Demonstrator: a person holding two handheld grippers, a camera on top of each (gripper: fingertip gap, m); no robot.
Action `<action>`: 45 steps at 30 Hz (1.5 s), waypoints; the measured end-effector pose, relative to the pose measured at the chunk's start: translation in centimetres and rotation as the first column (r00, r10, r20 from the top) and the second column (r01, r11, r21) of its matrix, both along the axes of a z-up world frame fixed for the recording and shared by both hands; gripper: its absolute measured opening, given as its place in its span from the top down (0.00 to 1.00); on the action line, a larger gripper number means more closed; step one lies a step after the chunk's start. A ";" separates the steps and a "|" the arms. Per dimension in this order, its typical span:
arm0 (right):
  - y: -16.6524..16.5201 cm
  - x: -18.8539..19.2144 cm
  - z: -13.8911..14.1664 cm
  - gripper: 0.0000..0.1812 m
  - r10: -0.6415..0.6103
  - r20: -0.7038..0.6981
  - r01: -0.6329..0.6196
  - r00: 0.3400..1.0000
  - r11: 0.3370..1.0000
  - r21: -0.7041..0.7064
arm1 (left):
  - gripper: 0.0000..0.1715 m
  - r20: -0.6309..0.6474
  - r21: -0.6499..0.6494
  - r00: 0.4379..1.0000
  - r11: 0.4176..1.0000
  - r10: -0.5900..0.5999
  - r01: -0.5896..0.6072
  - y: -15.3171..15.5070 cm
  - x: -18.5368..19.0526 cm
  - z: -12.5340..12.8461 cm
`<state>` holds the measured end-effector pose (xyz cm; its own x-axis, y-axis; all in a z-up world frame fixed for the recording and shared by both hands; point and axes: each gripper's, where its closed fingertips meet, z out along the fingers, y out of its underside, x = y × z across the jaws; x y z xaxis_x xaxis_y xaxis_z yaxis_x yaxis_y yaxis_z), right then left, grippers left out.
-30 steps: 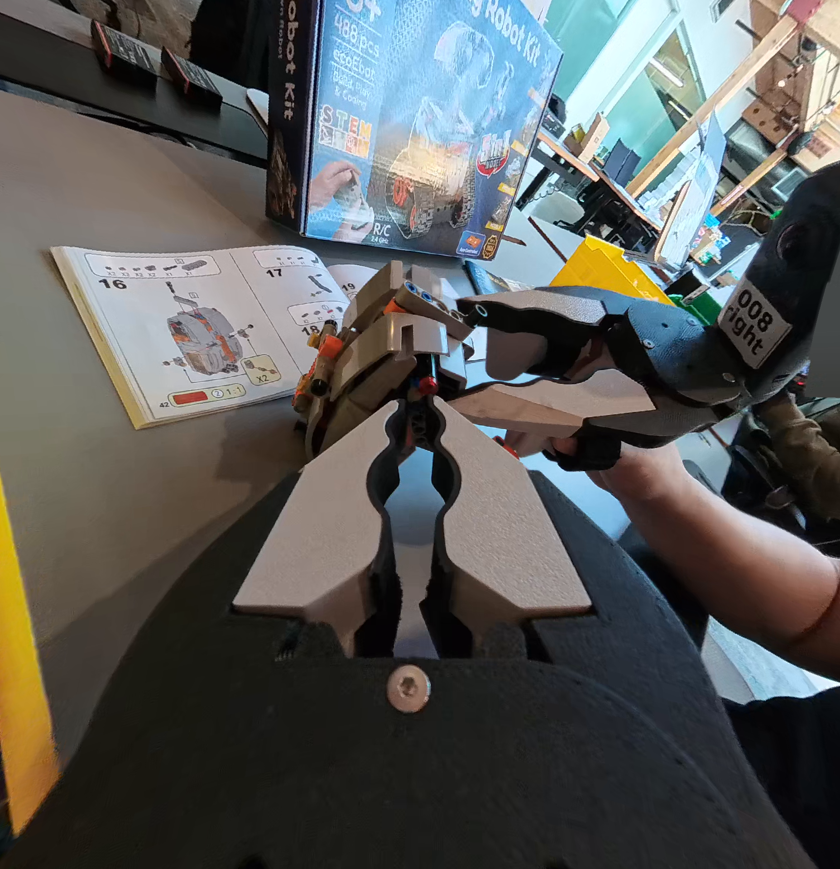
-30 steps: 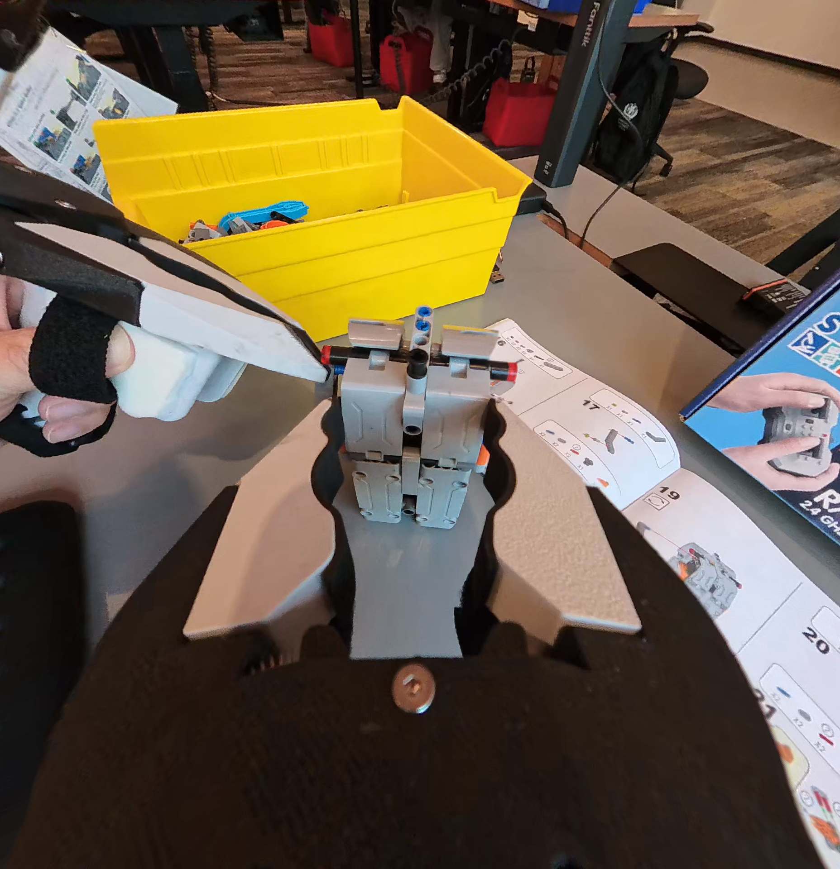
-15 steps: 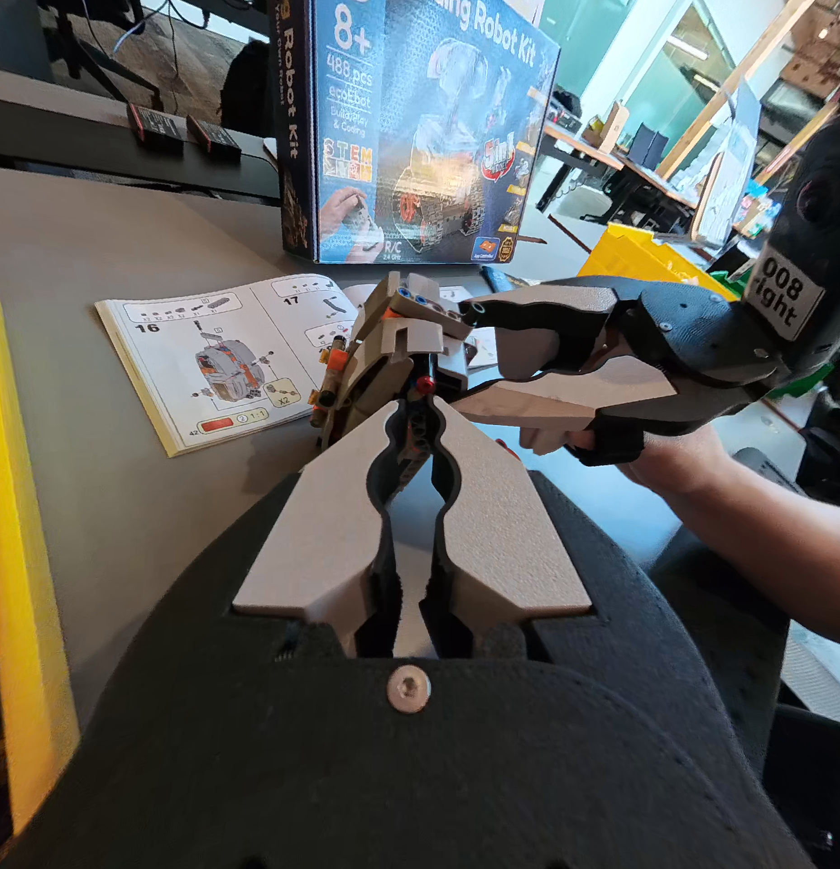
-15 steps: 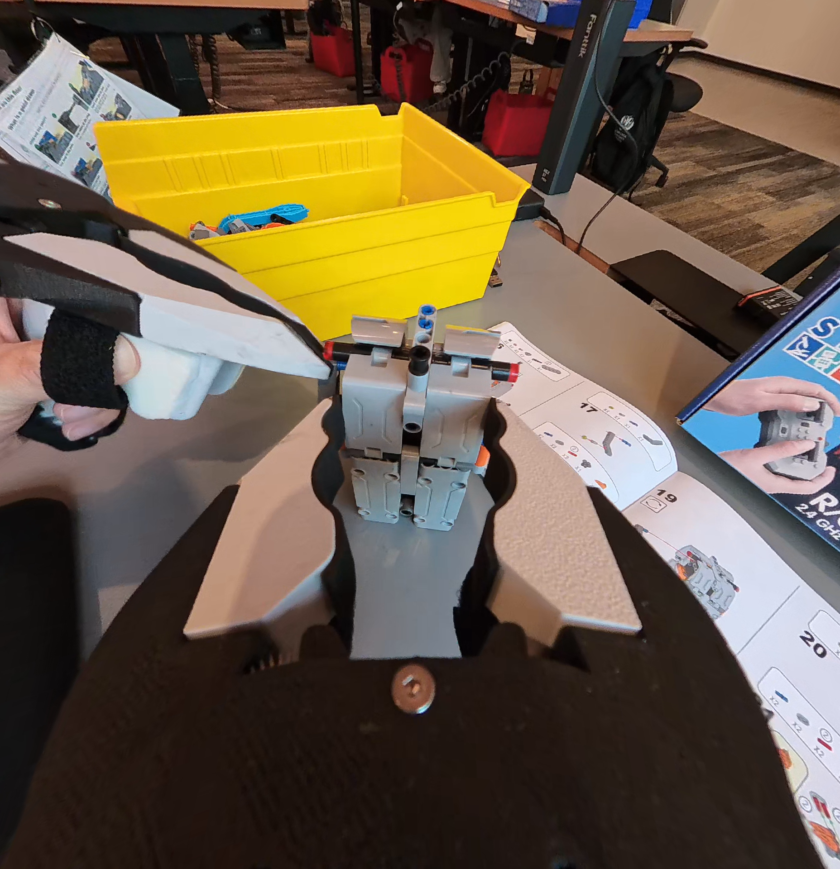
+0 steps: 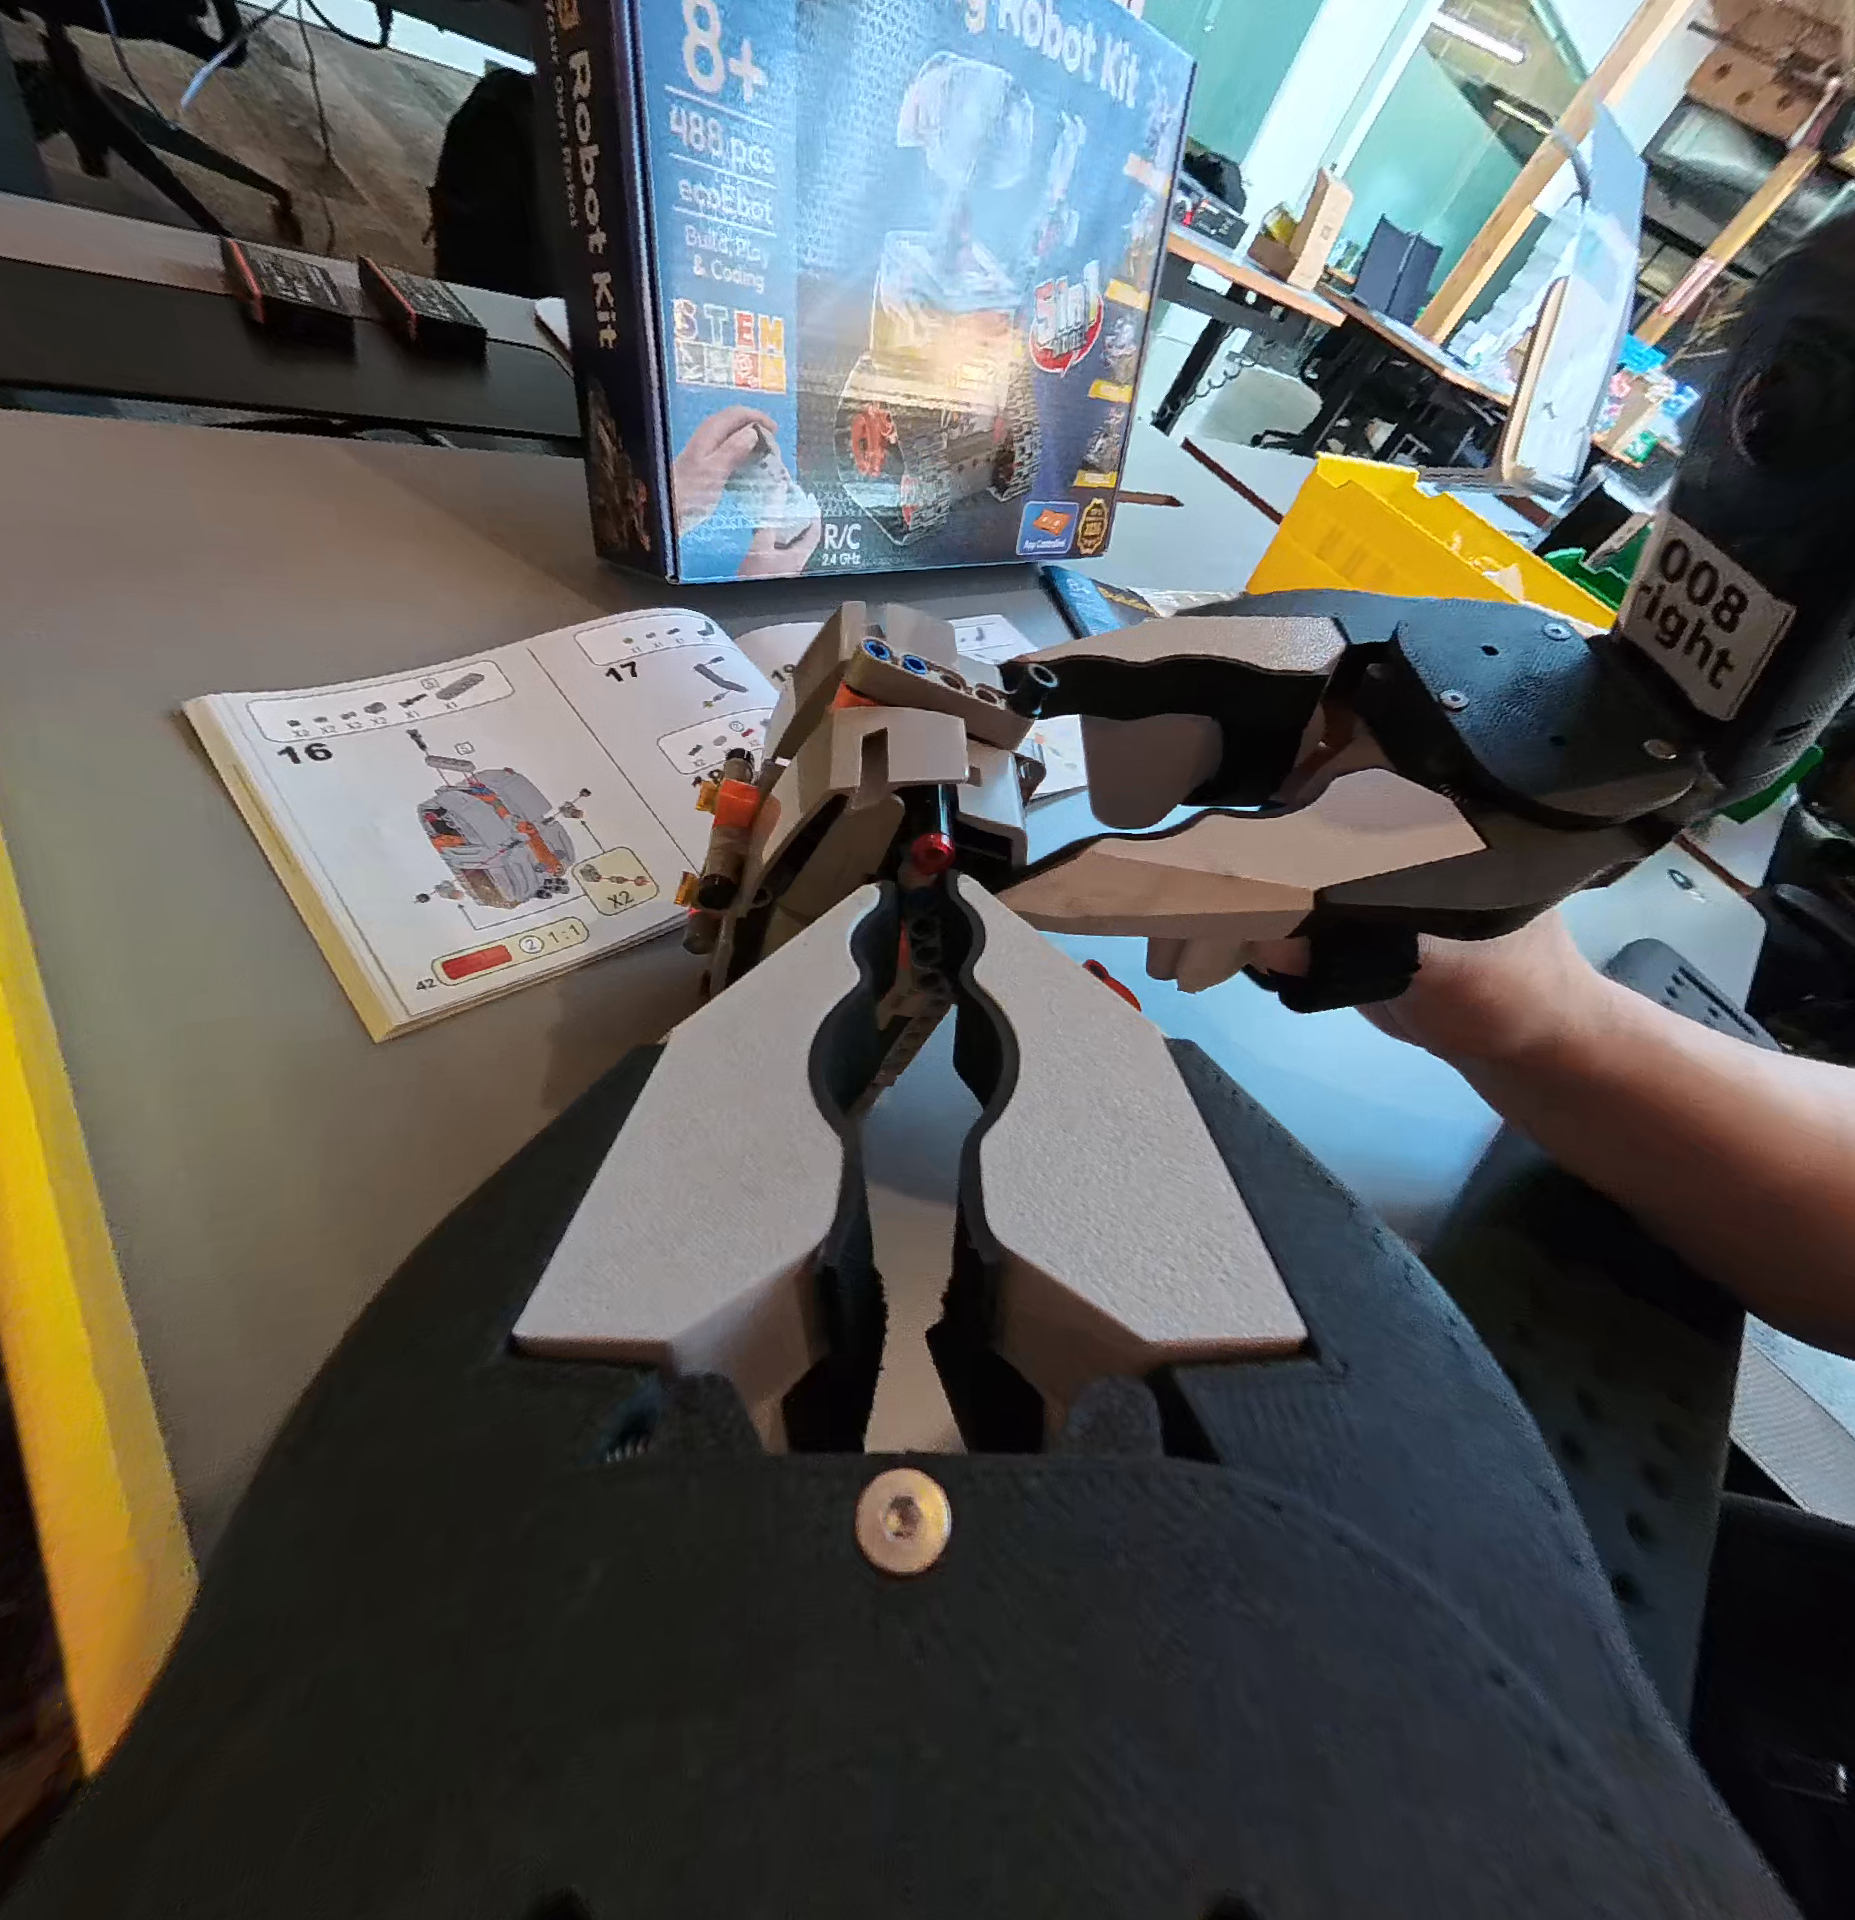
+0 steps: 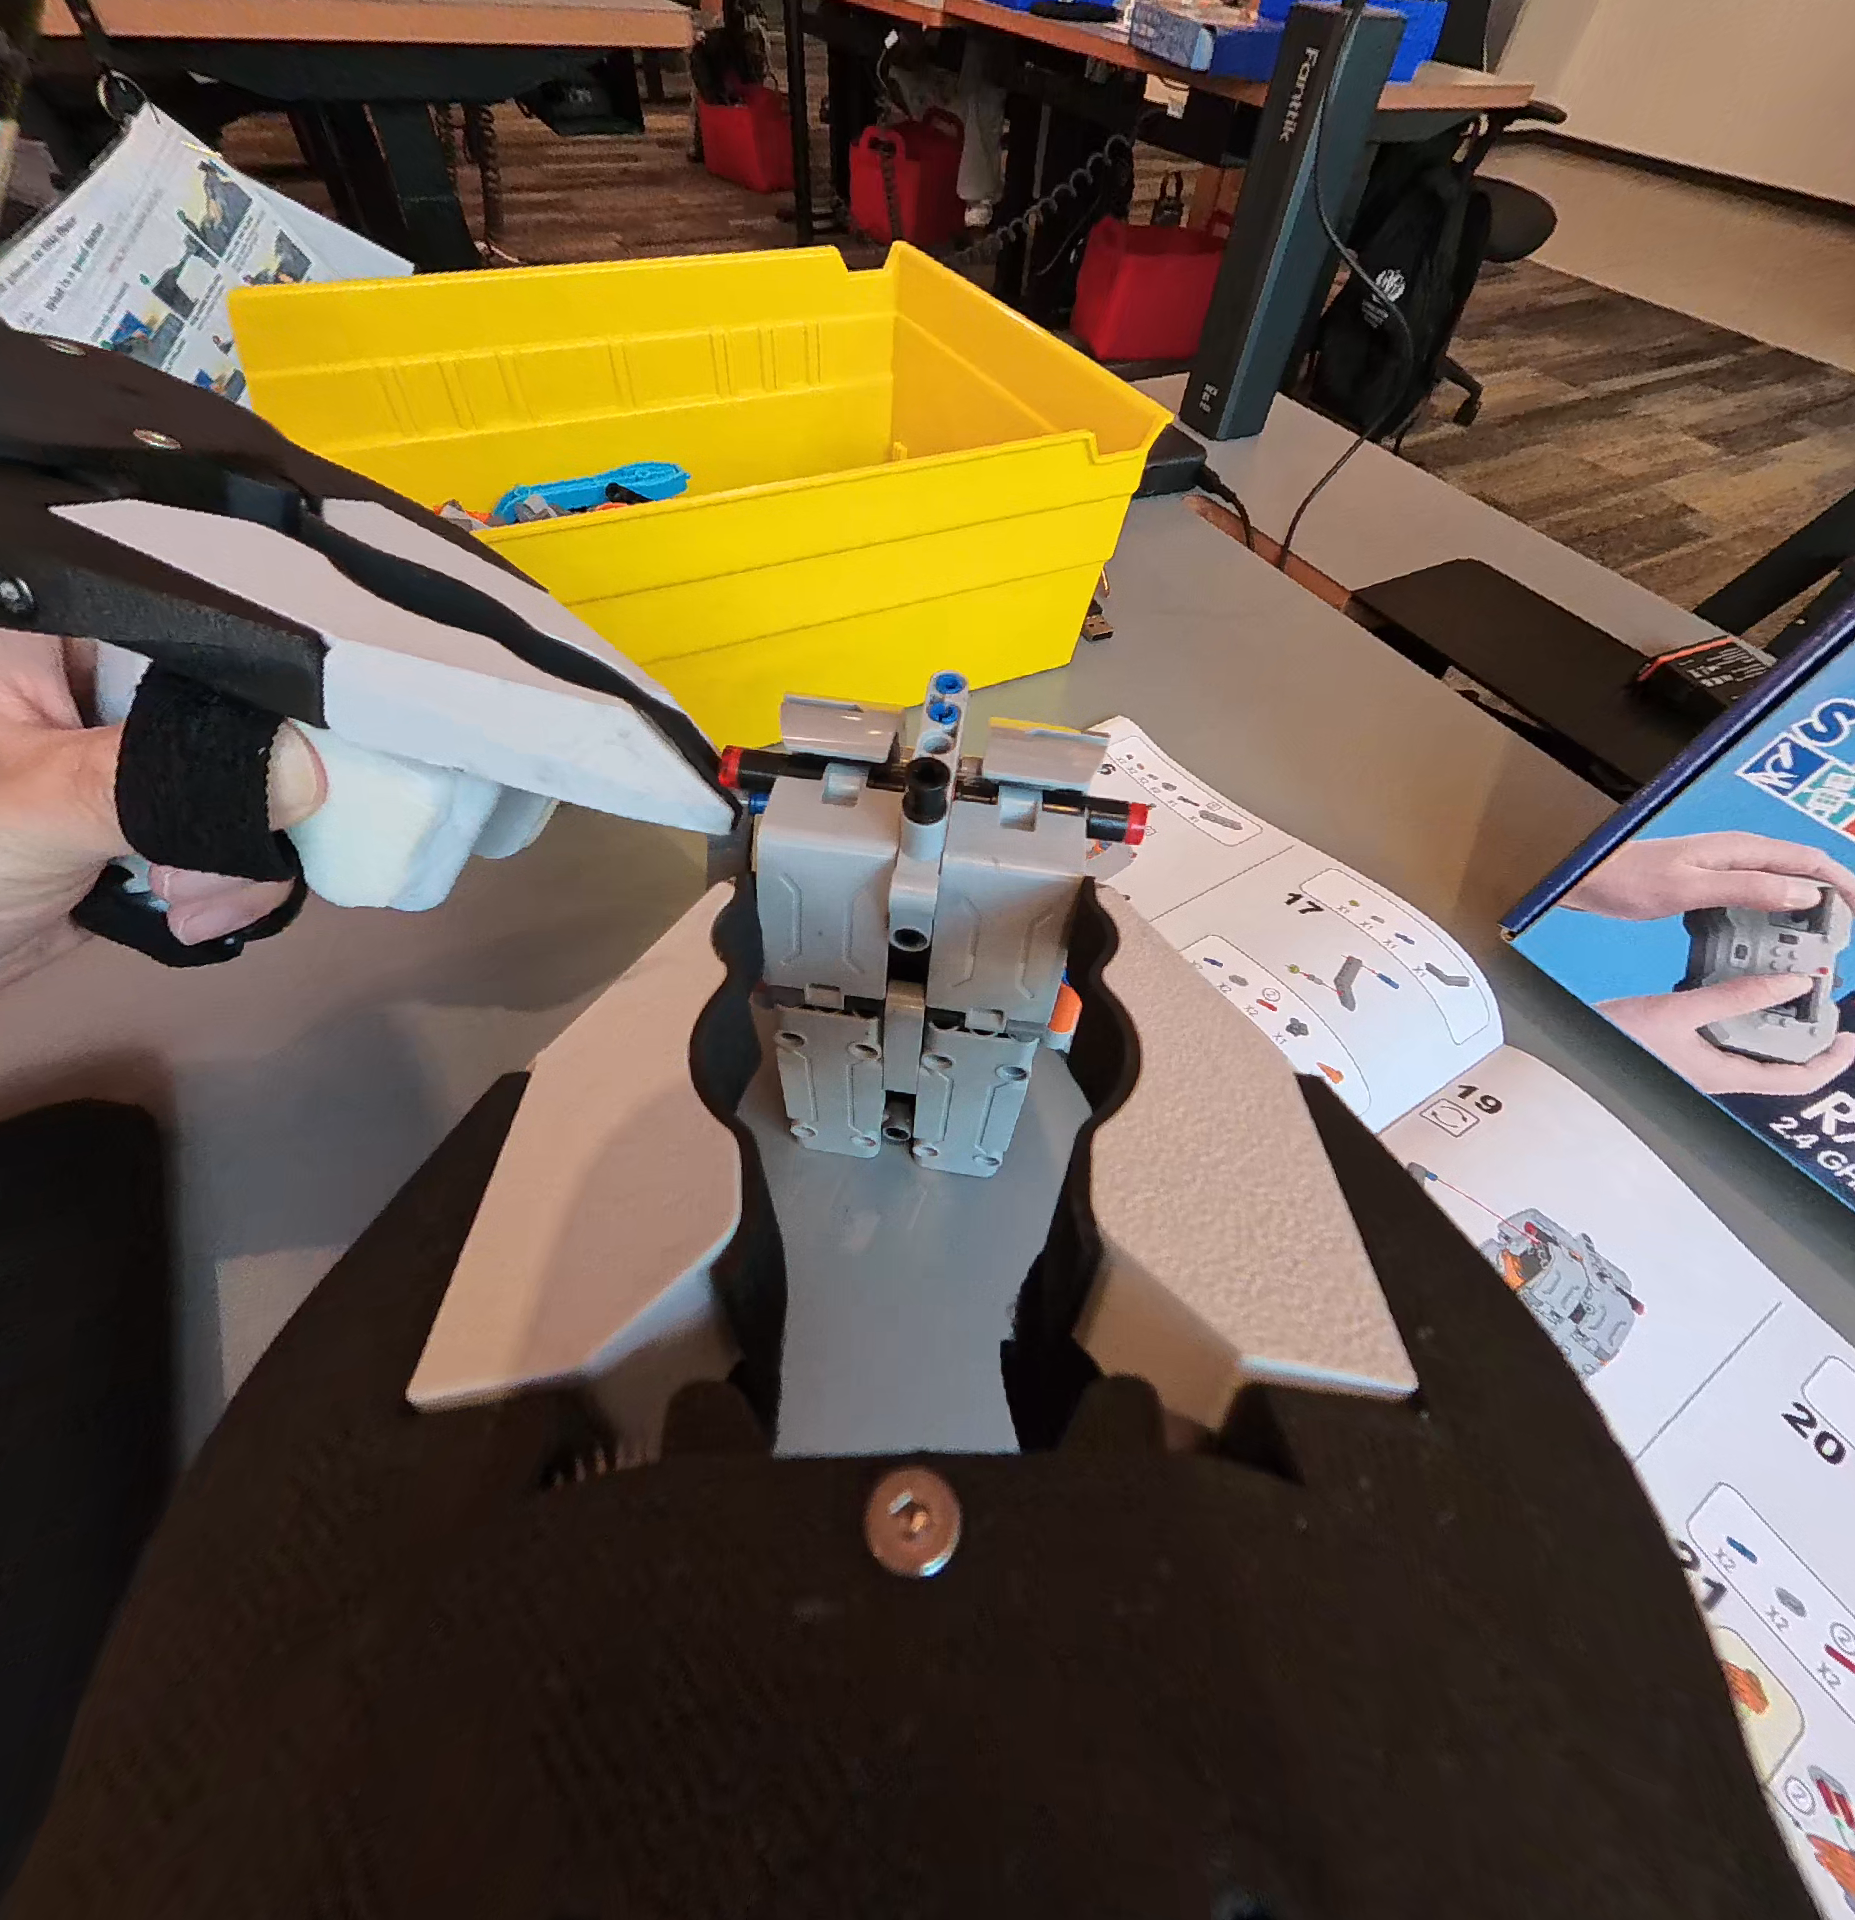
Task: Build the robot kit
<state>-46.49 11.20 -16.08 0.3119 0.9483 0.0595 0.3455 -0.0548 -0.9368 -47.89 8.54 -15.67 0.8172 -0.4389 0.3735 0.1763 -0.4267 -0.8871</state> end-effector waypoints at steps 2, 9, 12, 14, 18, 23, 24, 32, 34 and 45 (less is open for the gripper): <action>0.0 0.0 0.0 0.67 -0.001 -0.003 0.001 1.000 1.000 -0.002 | 0.97 0.013 -0.006 1.000 1.000 -0.016 0.016 0.0 0.0 0.0; 0.1 0.0 0.1 0.67 -0.025 -0.035 0.025 0.999 1.000 -0.013 | 0.97 0.018 -0.009 1.000 1.000 -0.003 0.003 0.2 -0.1 0.0; 0.0 0.0 0.2 0.67 -0.036 -0.033 0.036 0.999 0.999 -0.011 | 0.97 0.046 -0.017 0.999 1.000 0.016 -0.015 0.3 -0.4 0.0; 0.0 0.0 0.3 0.67 -0.040 -0.051 0.038 0.998 0.998 -0.042 | 0.97 0.059 -0.021 0.998 0.999 0.025 -0.024 0.4 -0.5 0.0; 0.2 0.1 0.4 0.67 -0.051 -0.065 0.047 0.997 0.997 -0.063 | 0.97 0.087 -0.037 0.996 0.999 0.030 -0.027 0.5 -0.6 0.0; 0.2 0.4 1.6 0.57 -0.043 -0.110 0.044 0.993 0.999 0.007 | 0.97 0.106 -0.056 0.994 0.998 0.034 -0.028 0.5 -0.5 0.0; 0.3 0.6 1.8 0.57 -0.030 -0.118 0.032 0.993 0.999 0.017 | 0.97 0.108 -0.058 0.994 0.998 0.034 -0.028 0.6 -0.6 0.0; 0.8 2.6 3.0 0.57 0.337 -0.135 -0.337 0.932 0.941 0.019 | 0.97 0.142 -0.090 0.990 0.996 0.023 -0.010 0.5 -0.5 0.0; 1.2 2.6 2.4 0.57 0.414 -0.086 -0.414 0.906 0.910 0.029 | 0.97 0.160 -0.104 0.987 0.995 0.023 -0.007 0.5 -0.5 0.0; 5.5 7.0 6.6 0.65 0.577 0.037 -0.578 0.816 0.814 0.063 | 0.97 0.221 -0.181 0.975 0.983 0.023 0.018 0.5 -0.4 -0.1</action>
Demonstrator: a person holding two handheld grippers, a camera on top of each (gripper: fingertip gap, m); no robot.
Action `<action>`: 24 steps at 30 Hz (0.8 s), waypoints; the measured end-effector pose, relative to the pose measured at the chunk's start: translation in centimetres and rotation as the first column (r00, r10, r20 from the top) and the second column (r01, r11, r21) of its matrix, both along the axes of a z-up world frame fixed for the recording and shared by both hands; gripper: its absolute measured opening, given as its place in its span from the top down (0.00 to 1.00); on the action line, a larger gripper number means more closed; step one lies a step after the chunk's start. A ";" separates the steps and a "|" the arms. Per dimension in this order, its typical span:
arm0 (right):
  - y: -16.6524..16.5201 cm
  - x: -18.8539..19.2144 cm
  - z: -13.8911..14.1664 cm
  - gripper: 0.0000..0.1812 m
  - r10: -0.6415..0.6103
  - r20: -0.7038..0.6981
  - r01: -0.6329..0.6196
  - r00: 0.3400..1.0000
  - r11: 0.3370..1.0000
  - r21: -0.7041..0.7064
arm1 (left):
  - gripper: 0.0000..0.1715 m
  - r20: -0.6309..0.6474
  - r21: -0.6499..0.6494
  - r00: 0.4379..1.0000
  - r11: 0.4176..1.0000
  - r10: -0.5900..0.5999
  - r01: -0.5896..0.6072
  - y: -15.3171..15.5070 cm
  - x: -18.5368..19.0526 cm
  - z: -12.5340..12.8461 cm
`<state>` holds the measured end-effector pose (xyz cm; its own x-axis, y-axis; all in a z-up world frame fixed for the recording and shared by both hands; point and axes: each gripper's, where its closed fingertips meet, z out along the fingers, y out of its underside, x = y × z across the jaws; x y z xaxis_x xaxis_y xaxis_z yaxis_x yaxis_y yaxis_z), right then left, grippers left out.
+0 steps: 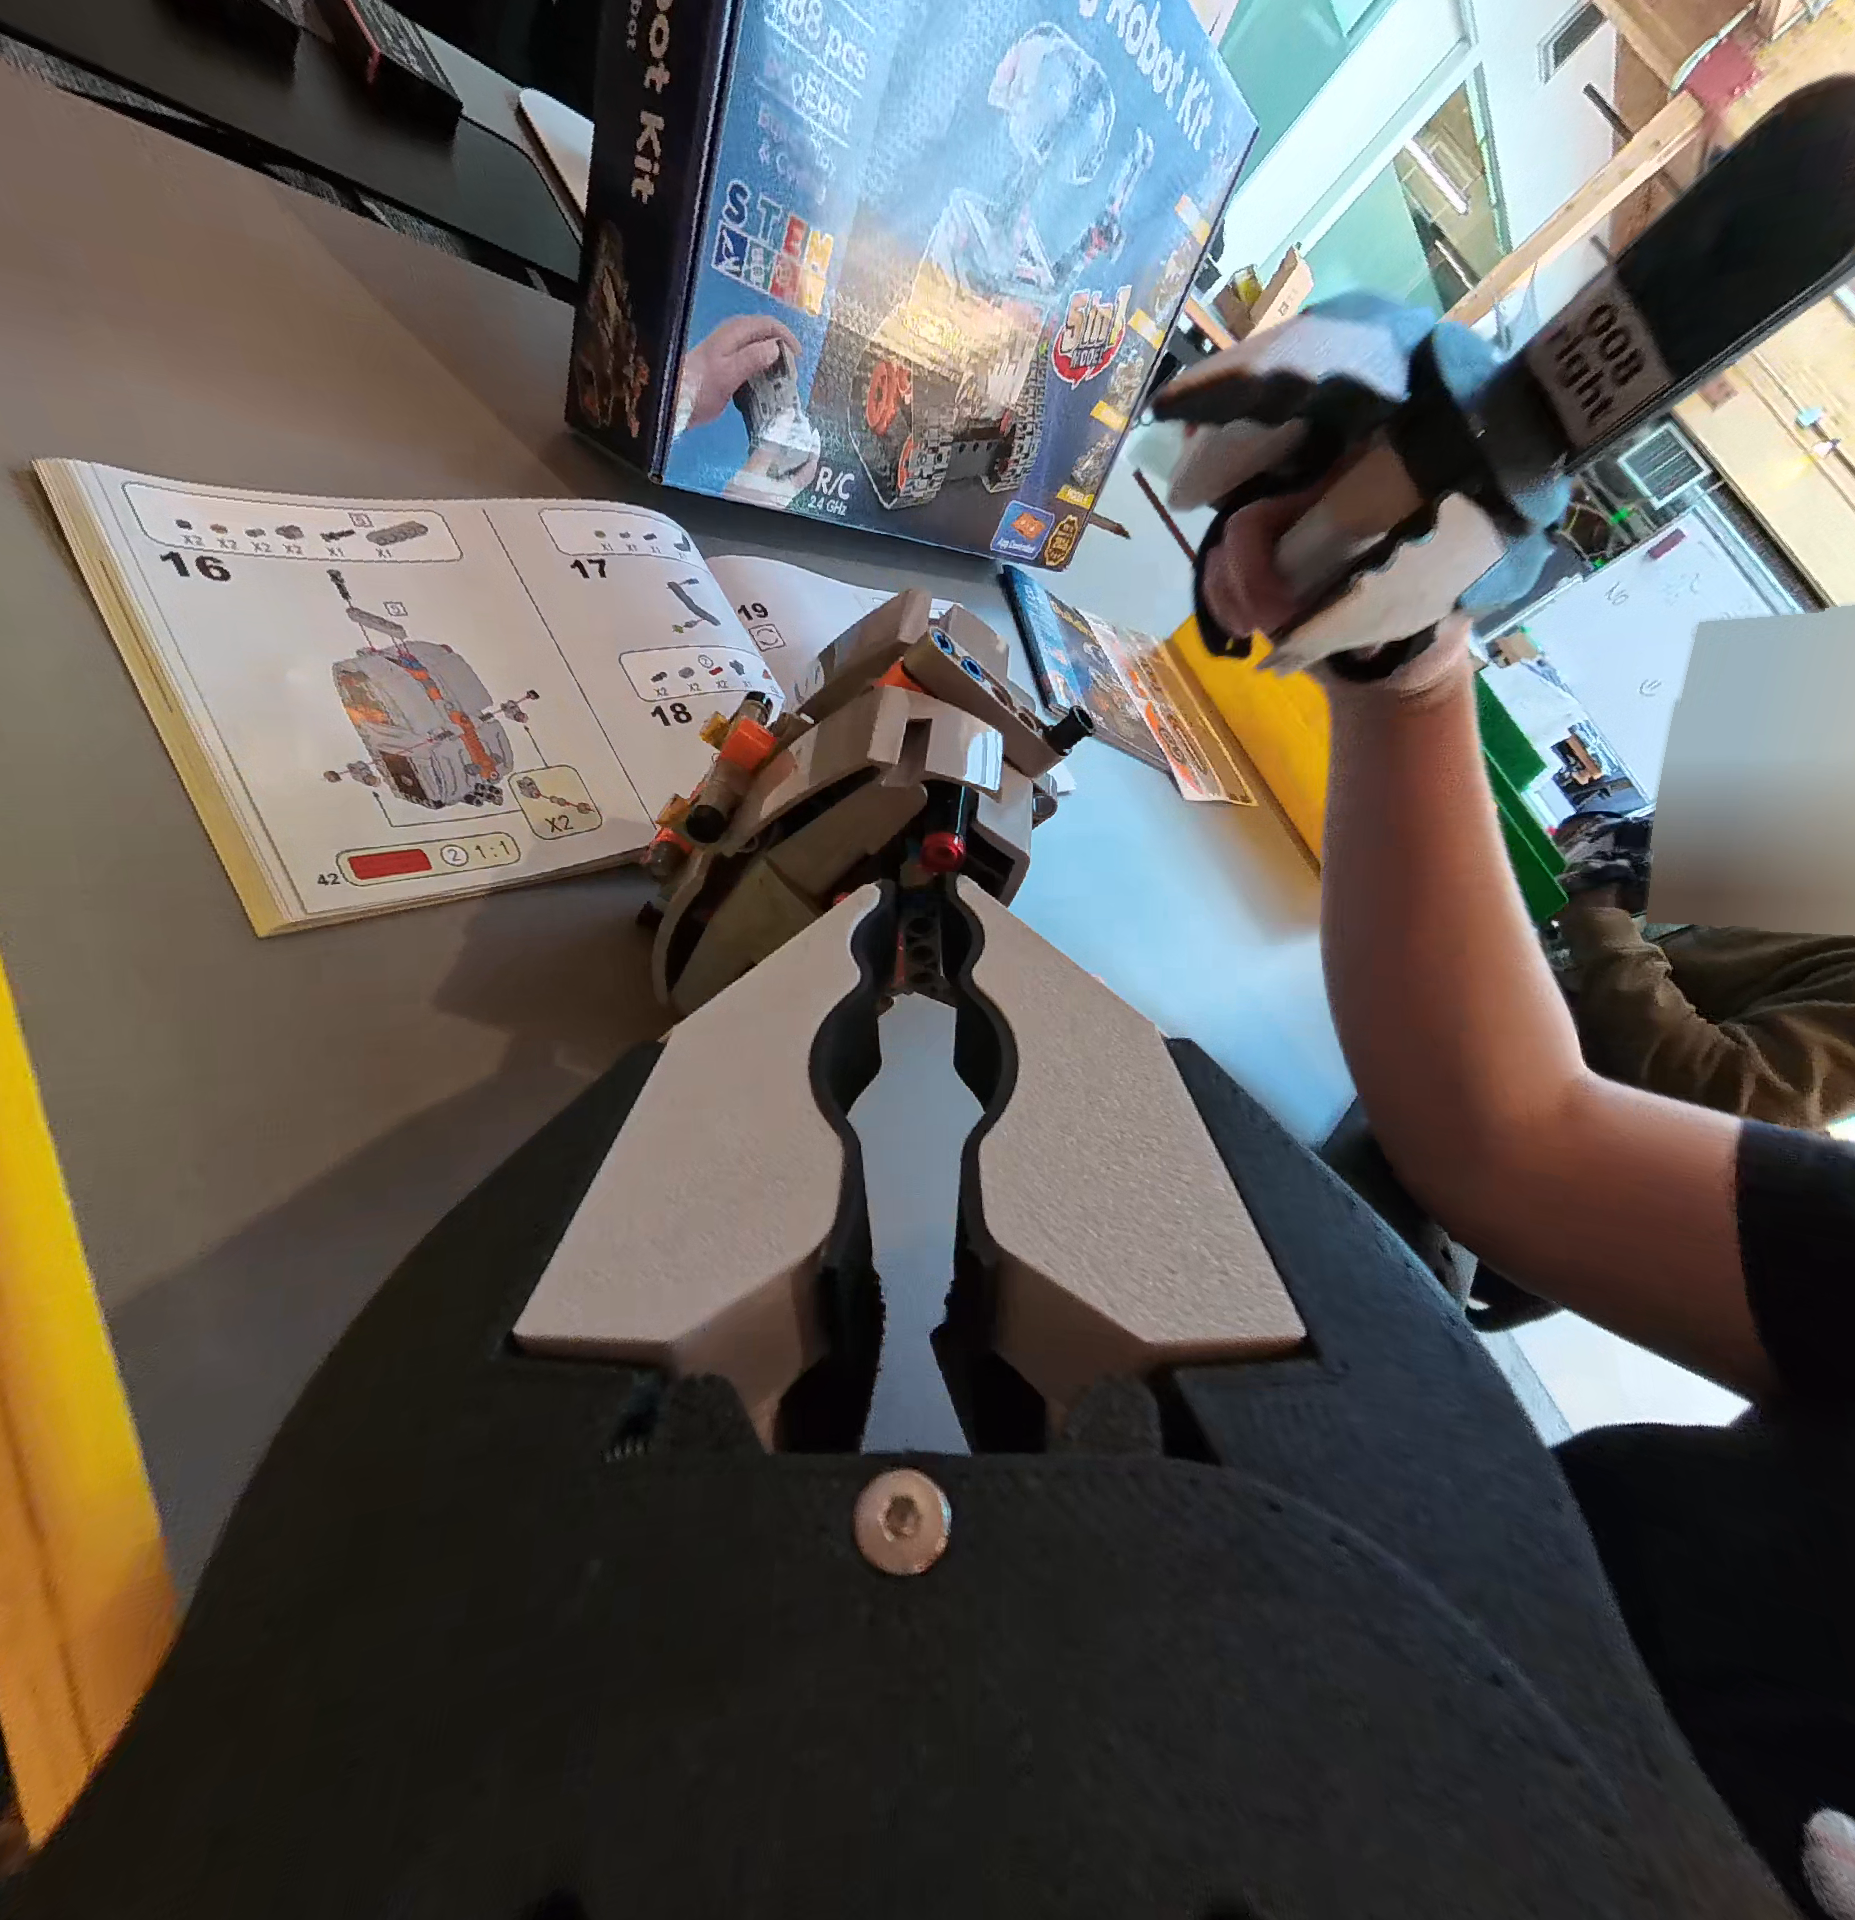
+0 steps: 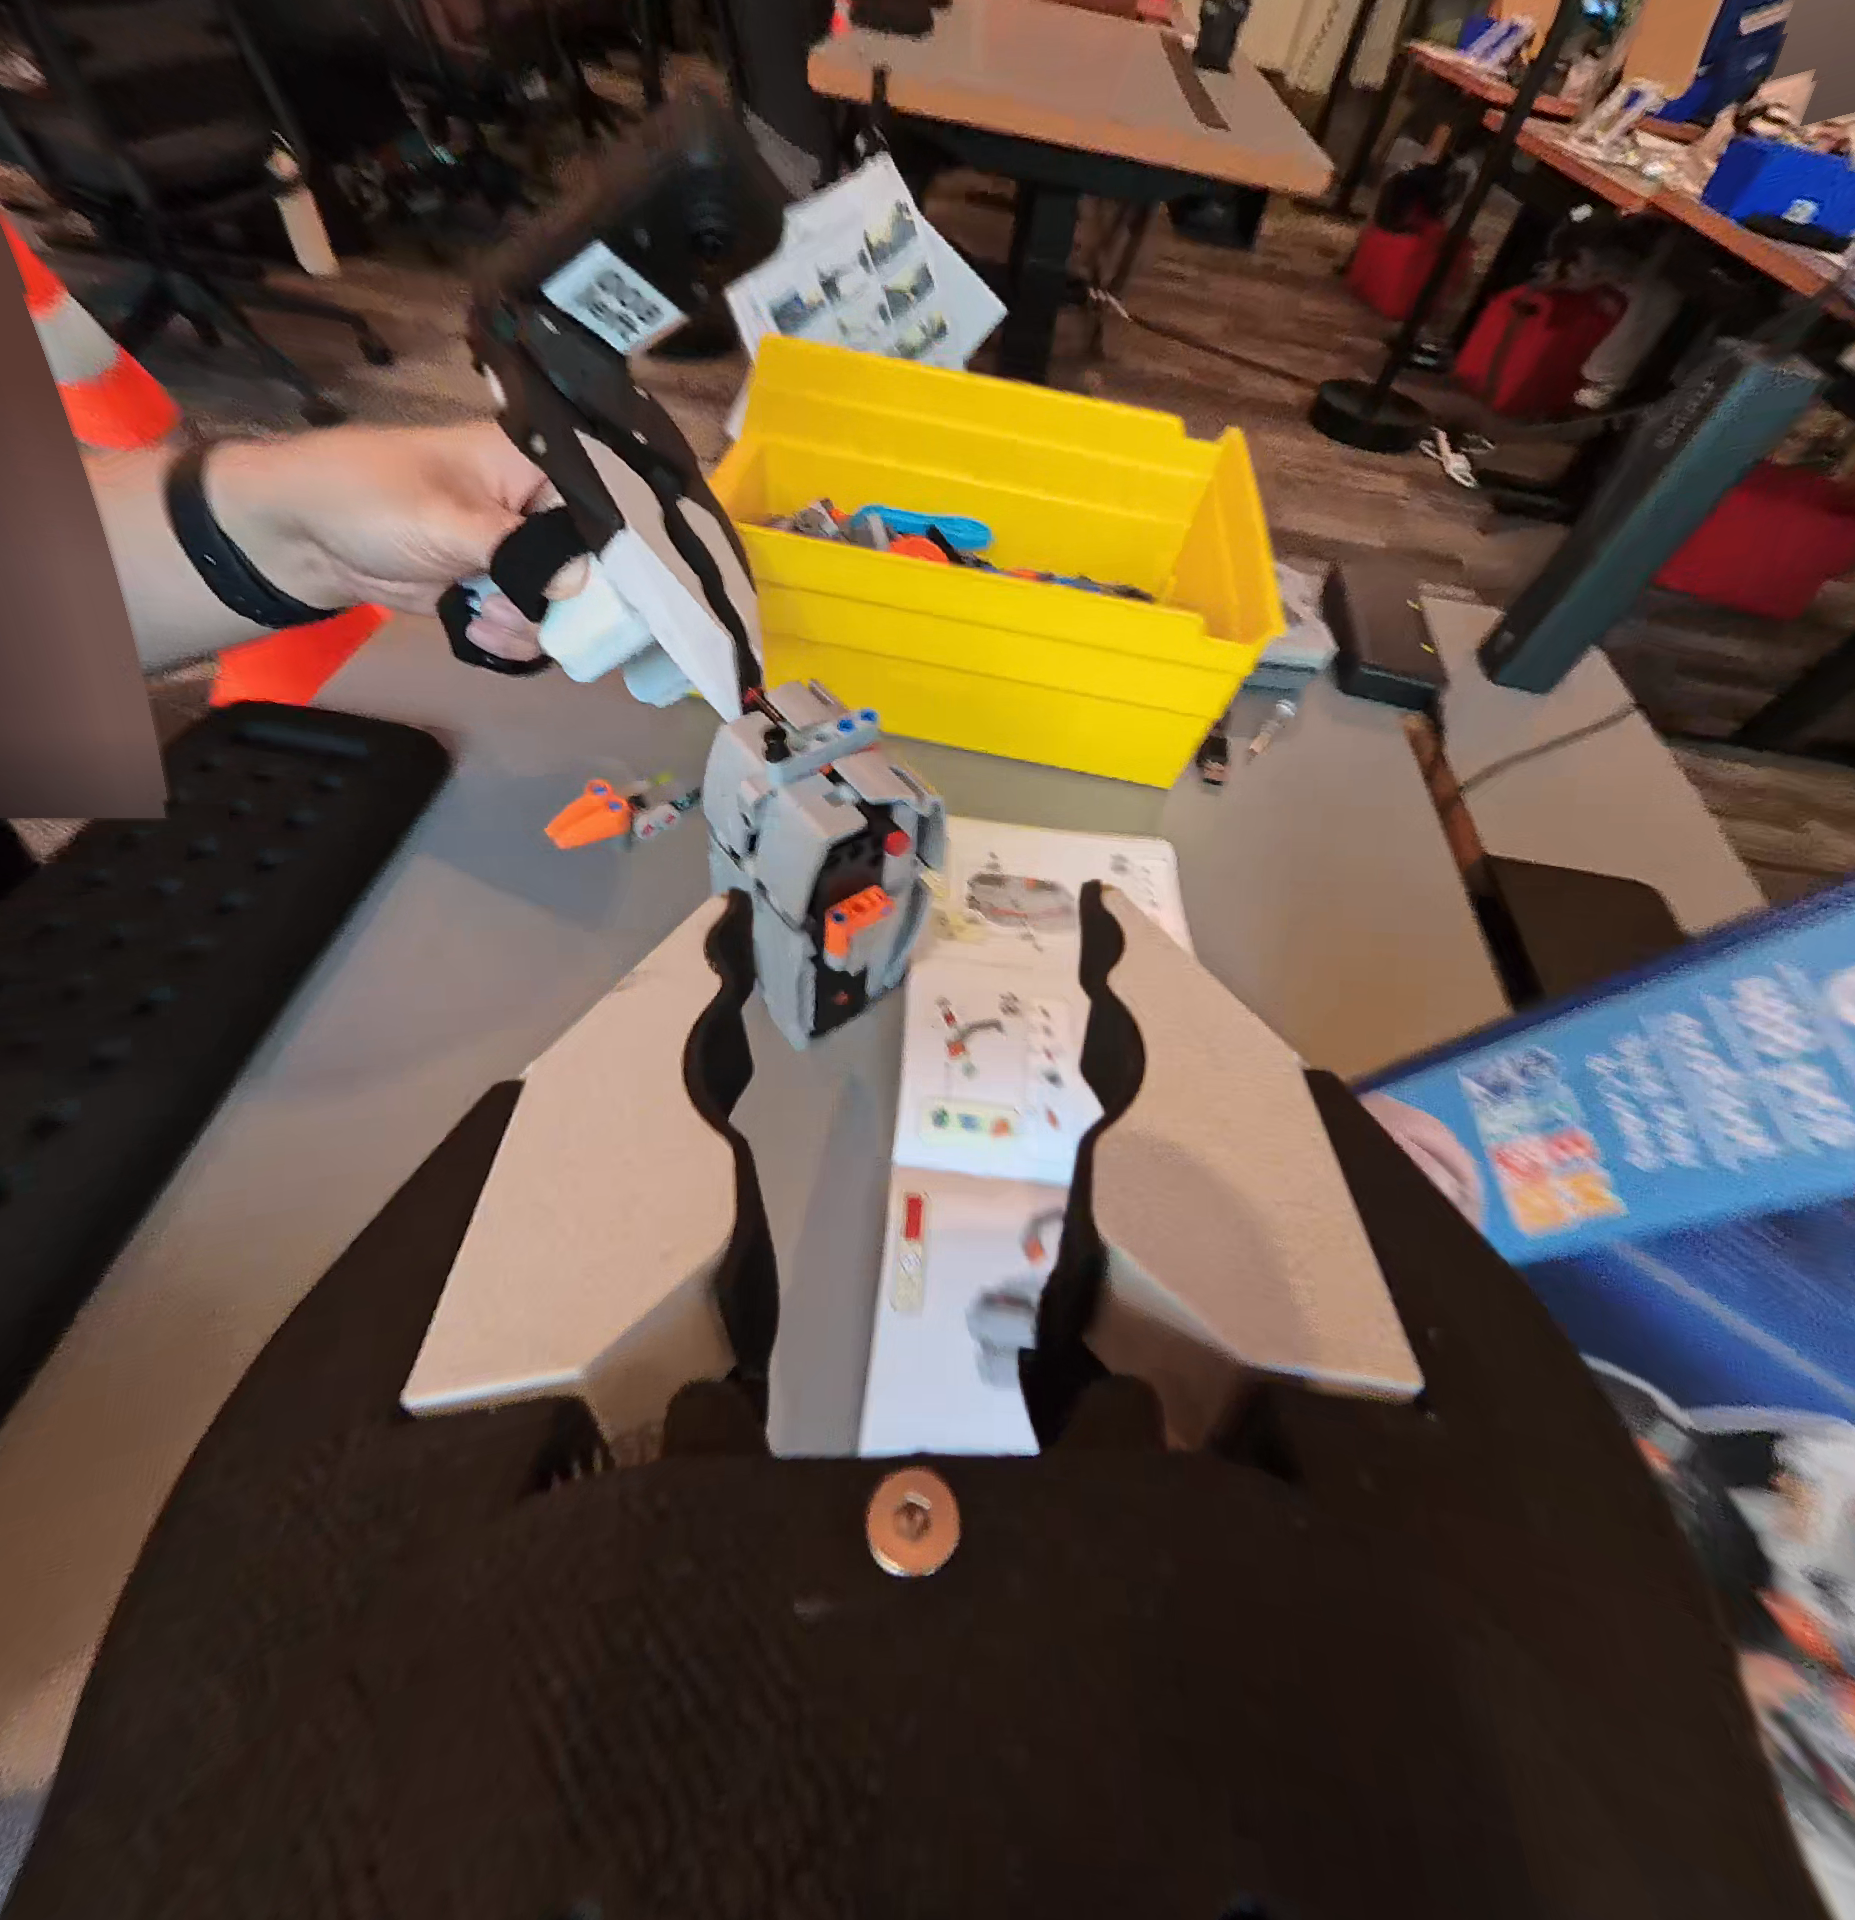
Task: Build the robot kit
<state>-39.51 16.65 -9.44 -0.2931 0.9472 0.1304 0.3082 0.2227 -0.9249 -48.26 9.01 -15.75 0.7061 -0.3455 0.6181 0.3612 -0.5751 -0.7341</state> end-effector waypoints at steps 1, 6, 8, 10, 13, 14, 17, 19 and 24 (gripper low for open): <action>0.9 0.7 0.3 0.65 -0.030 0.020 0.029 0.999 0.999 0.031 | 0.97 -0.001 -0.001 1.000 1.000 0.000 0.000 0.0 0.0 0.0; 2.8 2.1 1.0 0.65 -0.070 -0.029 0.070 0.997 0.998 0.006 | 0.97 -0.043 -0.017 0.999 1.000 0.006 -0.007 0.1 -0.2 -0.5; 3.5 2.0 -0.1 0.65 -0.077 -0.007 0.077 0.997 0.996 -0.039 | 0.97 -0.036 -0.003 0.999 1.000 0.009 -0.009 0.2 -0.1 -0.3; 4.2 1.9 -1.4 0.64 -0.088 0.031 0.090 0.996 0.995 -0.053 | 0.97 -0.035 0.001 0.999 1.000 0.006 -0.006 0.2 0.0 -0.1; 4.9 2.0 -2.6 0.64 -0.099 0.055 0.103 0.994 0.991 -0.081 | 0.97 -0.040 0.002 0.999 1.000 0.010 -0.010 0.2 0.0 -0.1; 5.2 2.1 -2.8 0.64 -0.104 0.054 0.109 0.993 0.990 -0.094 | 0.97 -0.039 0.001 0.999 1.000 0.011 -0.011 0.3 0.0 -0.1; 6.3 2.8 -2.5 0.64 -0.146 0.022 0.147 0.989 0.983 -0.112 | 0.97 -0.038 -0.005 0.999 1.000 0.009 -0.009 0.3 -0.1 -0.1; 6.9 3.4 -2.0 0.64 -0.173 -0.001 0.172 0.985 0.977 -0.128 | 0.97 -0.038 -0.007 0.999 1.000 0.007 -0.007 0.3 -0.1 -0.1; 7.1 4.0 -1.8 0.65 -0.181 -0.028 0.174 0.983 0.971 -0.162 | 0.97 -0.044 -0.013 0.999 1.000 0.010 -0.011 0.4 -0.1 -0.3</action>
